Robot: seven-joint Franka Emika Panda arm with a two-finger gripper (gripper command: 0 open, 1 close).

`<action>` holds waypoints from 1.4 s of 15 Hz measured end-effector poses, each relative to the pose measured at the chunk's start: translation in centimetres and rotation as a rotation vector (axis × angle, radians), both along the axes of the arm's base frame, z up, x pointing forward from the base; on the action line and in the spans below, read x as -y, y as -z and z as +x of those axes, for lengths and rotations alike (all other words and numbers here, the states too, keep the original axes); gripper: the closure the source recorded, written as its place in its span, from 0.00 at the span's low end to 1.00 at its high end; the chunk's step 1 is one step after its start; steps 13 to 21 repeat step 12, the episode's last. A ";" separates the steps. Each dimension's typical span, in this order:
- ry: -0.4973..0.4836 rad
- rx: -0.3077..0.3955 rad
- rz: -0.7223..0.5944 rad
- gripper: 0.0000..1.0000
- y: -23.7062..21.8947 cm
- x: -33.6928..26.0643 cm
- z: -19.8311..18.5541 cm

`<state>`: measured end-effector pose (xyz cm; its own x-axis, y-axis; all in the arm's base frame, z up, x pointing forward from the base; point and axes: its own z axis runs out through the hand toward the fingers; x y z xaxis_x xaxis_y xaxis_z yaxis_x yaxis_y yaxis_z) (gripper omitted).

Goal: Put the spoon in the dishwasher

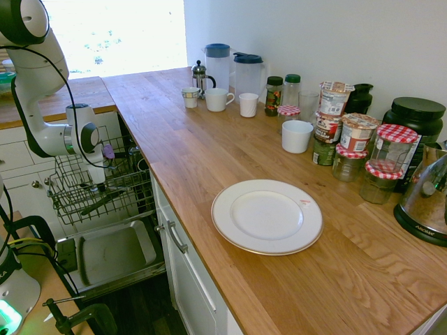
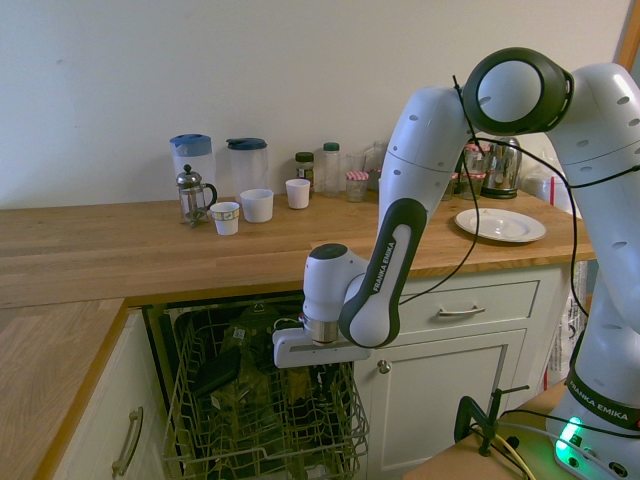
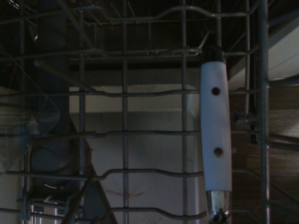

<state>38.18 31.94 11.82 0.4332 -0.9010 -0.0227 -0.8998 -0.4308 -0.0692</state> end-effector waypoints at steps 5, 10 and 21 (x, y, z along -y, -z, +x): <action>-0.013 0.005 -0.002 0.00 -0.2 0.2 -0.2; -0.023 0.056 -0.004 0.00 -4.6 0.7 -1.2; -0.021 0.068 -0.007 0.00 -7.0 0.8 -2.2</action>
